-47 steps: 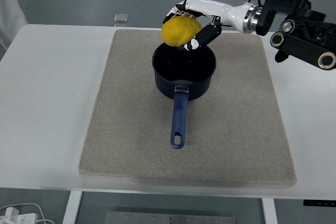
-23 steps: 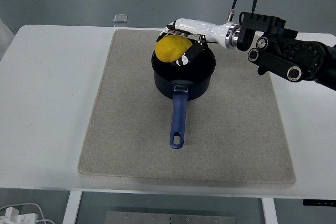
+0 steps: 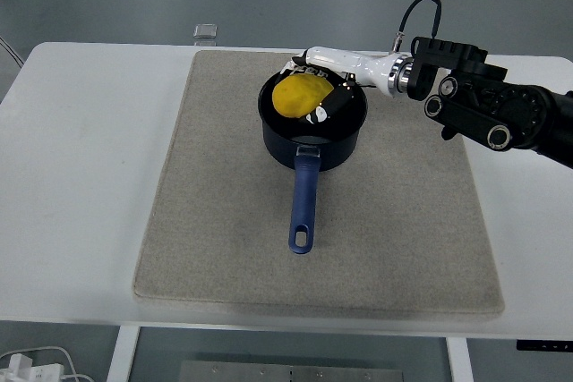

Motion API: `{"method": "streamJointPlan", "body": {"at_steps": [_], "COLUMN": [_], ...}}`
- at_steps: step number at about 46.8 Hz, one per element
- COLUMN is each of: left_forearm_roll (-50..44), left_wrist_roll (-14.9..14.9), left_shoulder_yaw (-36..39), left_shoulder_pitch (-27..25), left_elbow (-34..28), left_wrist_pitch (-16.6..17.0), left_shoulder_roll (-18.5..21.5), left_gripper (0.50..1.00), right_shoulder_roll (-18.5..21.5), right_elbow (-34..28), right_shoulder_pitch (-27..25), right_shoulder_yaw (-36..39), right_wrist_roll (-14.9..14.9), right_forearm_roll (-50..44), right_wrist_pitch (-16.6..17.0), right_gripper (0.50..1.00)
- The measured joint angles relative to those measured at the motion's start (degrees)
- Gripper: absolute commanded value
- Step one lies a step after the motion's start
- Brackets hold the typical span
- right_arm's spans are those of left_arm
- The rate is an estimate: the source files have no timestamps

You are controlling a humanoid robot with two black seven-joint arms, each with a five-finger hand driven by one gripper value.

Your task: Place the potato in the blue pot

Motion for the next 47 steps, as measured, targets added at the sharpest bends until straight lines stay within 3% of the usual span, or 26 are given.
{"method": "streamJointPlan", "body": {"at_steps": [2,4,47], "left_forearm_roll": [0.0,0.0,0.0], "left_wrist_roll": [0.0,0.0,0.0], "left_shoulder_yaw": [0.0,0.0,0.0], "left_shoulder_pitch": [0.0,0.0,0.0], "left_elbow": [0.0,0.0,0.0], "left_wrist_pitch": [0.0,0.0,0.0], "left_shoulder_roll": [0.0,0.0,0.0], "left_gripper": [1.0,1.0,1.0], "right_shoulder_roll": [0.0,0.0,-0.3], "right_elbow": [0.0,0.0,-1.0], "right_shoulder_pitch": [0.0,0.0,-1.2], "right_shoulder_yaw": [0.3,0.4,0.2], "right_wrist_roll": [0.0,0.0,0.0], "right_forearm_roll": [0.3,0.5,0.1], "right_wrist_pitch": [-0.1,-0.1,0.0], "right_gripper": [0.911,0.923,0.924]}}
